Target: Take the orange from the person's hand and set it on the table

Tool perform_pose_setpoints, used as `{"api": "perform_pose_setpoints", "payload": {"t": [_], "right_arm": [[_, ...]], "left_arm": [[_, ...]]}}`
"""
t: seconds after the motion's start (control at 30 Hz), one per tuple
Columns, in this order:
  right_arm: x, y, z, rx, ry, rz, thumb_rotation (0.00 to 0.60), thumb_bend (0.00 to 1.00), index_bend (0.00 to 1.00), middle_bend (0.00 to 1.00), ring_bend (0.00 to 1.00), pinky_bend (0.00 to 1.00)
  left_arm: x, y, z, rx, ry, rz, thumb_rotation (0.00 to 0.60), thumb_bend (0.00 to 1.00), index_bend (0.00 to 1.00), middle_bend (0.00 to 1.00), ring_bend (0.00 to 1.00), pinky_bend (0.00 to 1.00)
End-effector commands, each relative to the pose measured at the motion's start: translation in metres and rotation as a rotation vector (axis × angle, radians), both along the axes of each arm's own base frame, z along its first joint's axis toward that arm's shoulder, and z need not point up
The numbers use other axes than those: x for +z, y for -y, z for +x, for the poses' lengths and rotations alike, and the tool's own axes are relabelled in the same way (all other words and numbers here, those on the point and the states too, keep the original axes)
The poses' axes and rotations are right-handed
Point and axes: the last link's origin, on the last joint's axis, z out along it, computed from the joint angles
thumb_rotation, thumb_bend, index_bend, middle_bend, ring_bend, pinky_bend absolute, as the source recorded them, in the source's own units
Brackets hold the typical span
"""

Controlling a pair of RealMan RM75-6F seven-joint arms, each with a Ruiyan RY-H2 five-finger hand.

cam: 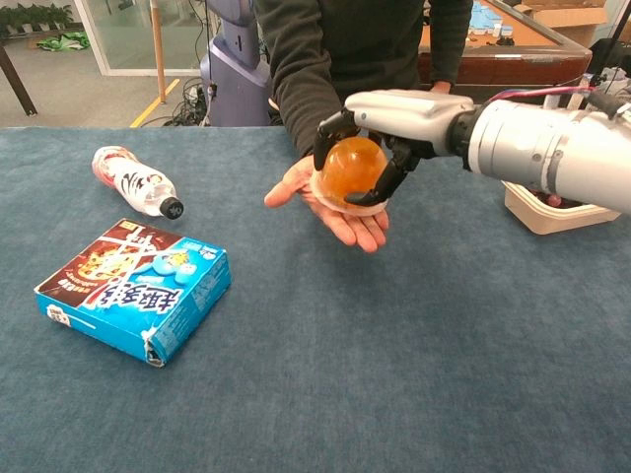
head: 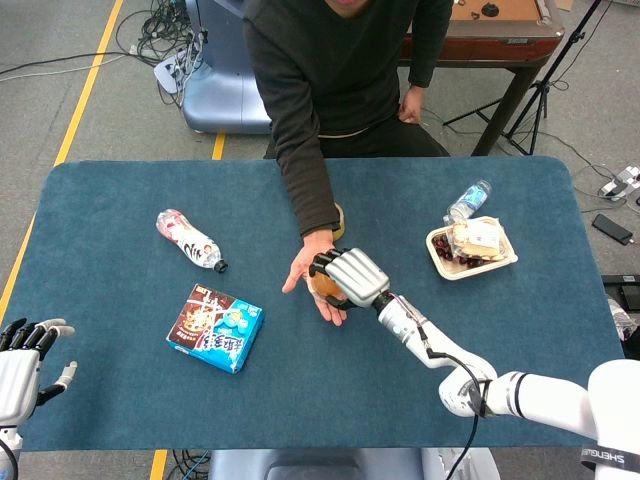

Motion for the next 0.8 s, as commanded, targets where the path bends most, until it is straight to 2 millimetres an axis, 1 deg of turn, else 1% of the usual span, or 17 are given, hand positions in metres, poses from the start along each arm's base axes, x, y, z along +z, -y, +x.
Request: {"api": "perform_pose_setpoints", "payload": {"t": [0.03, 0.17, 0.23, 0.37, 0.5, 0.63, 0.8], "right_arm": [[0.013, -0.001, -0.001, -0.003, 0.023, -0.017, 0.600, 0.48, 0.65, 0.49, 0.40, 0.76], [0.031, -0.004, -0.008, -0.016, 0.034, -0.038, 0.600, 0.48, 0.65, 0.49, 0.41, 0.77], [0.041, -0.007, -0.015, -0.026, 0.035, -0.051, 0.600, 0.48, 0.65, 0.49, 0.41, 0.77], [0.057, -0.014, -0.033, -0.055, 0.021, -0.075, 0.600, 0.48, 0.65, 0.49, 0.41, 0.77], [0.071, -0.020, -0.058, -0.102, -0.014, -0.094, 0.600, 0.48, 0.65, 0.49, 0.41, 0.77], [0.075, -0.021, -0.083, -0.161, -0.057, -0.092, 0.600, 0.48, 0.65, 0.49, 0.41, 0.77], [0.067, -0.021, -0.105, -0.207, -0.108, -0.067, 0.600, 0.48, 0.65, 0.49, 0.41, 0.77]], "left_arm": [[0.000, 0.000, 0.000, 0.001, 0.000, 0.000, 0.600, 0.30, 0.36, 0.28, 0.23, 0.11], [0.000, 0.000, 0.000, 0.000, 0.000, -0.002, 0.600, 0.30, 0.36, 0.28, 0.23, 0.11], [0.000, 0.000, 0.001, -0.001, 0.000, -0.003, 0.600, 0.30, 0.36, 0.28, 0.23, 0.11], [-0.001, 0.000, 0.001, -0.003, 0.000, -0.007, 0.600, 0.30, 0.36, 0.28, 0.23, 0.11], [-0.003, -0.001, 0.002, -0.005, 0.000, -0.013, 0.600, 0.30, 0.36, 0.28, 0.23, 0.11], [-0.006, -0.002, 0.003, -0.009, 0.001, -0.022, 0.600, 0.30, 0.36, 0.28, 0.23, 0.11], [-0.010, -0.004, 0.005, -0.015, 0.002, -0.033, 0.600, 0.30, 0.36, 0.28, 0.23, 0.11]]}}
